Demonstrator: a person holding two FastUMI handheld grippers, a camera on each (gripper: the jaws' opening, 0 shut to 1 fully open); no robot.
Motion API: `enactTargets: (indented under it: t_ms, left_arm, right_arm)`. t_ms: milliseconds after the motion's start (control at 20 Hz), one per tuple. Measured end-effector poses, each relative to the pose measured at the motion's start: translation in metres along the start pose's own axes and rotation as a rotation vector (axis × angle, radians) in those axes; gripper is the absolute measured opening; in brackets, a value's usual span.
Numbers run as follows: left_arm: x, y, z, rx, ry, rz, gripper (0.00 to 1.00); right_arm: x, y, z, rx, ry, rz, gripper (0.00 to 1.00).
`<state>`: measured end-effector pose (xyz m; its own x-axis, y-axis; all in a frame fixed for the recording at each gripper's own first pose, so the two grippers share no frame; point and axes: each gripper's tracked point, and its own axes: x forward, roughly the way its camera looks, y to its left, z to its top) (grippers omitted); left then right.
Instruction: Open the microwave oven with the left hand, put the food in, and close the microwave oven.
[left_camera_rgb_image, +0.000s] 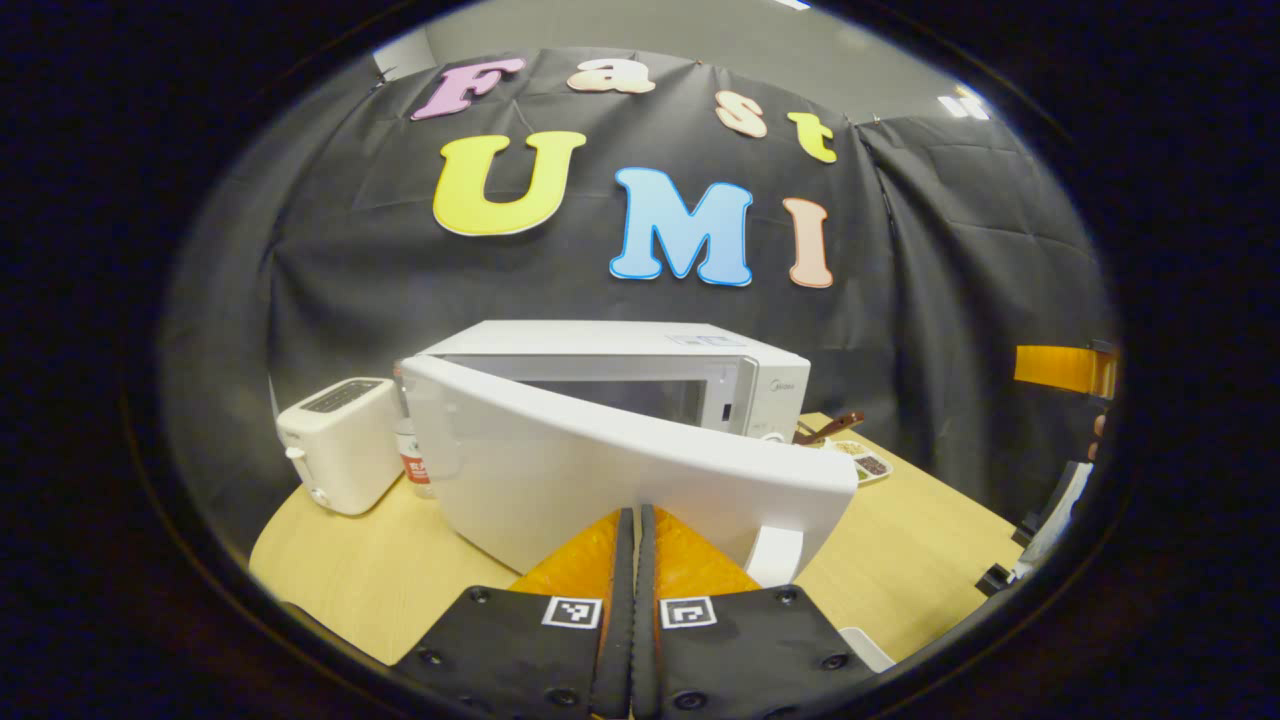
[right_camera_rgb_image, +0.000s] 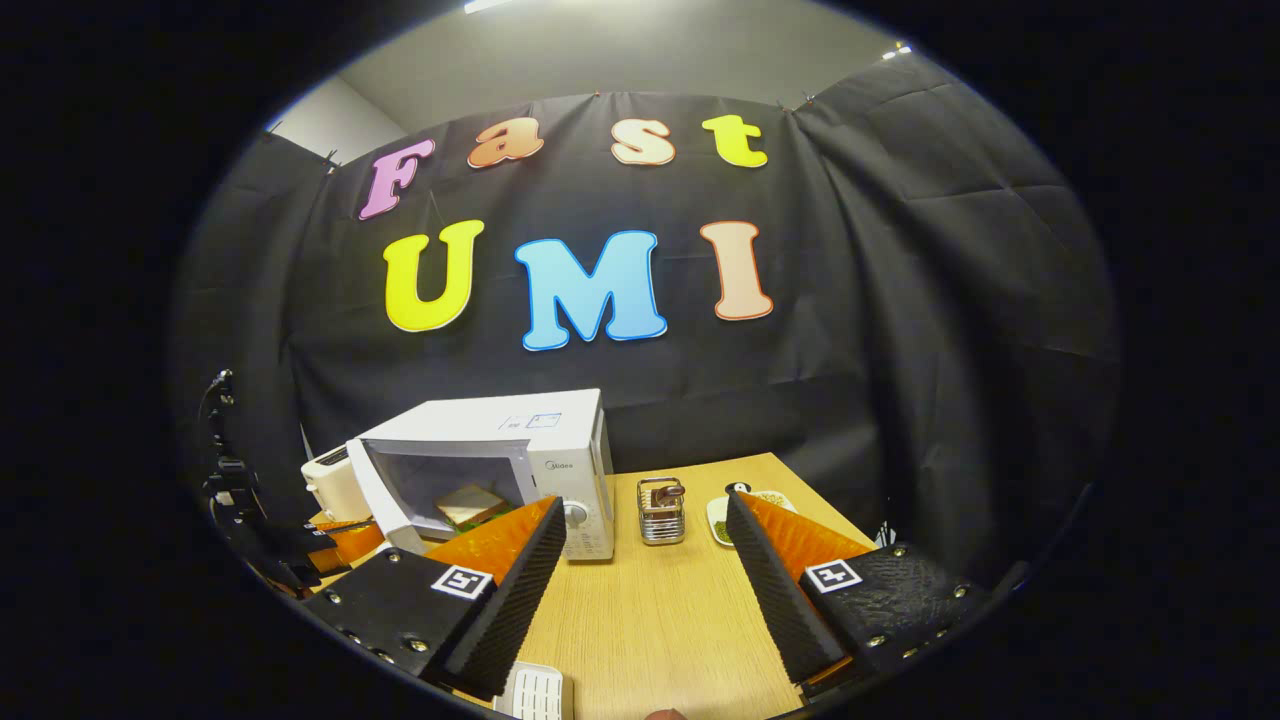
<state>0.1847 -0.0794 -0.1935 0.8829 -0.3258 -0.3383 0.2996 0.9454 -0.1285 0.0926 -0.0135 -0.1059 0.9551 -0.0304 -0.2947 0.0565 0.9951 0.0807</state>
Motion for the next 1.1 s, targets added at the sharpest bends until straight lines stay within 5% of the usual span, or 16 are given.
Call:
enactTargets:
  t_ms: [300,550,850,1100]
  left_arm:
    - [0.050,-0.026,0.015,0.054,-0.005,-0.090,0.07]
    - [0.094,-0.026,0.024,0.054,-0.007,-0.086,0.07]
    - [0.136,-0.012,0.029,0.042,0.007,-0.038,0.07]
    - [0.145,-0.008,0.030,-0.004,-0.003,-0.008,0.07]
  right_arm:
    - [-0.022,-0.027,0.002,0.007,-0.026,-0.132,0.98]
    - [-0.034,-0.043,-0.001,0.014,-0.020,-0.215,0.98]
    - [-0.040,-0.049,-0.005,0.005,-0.007,-0.260,0.98]
    - [-0.040,-0.047,-0.012,0.034,0.006,-0.223,0.98]
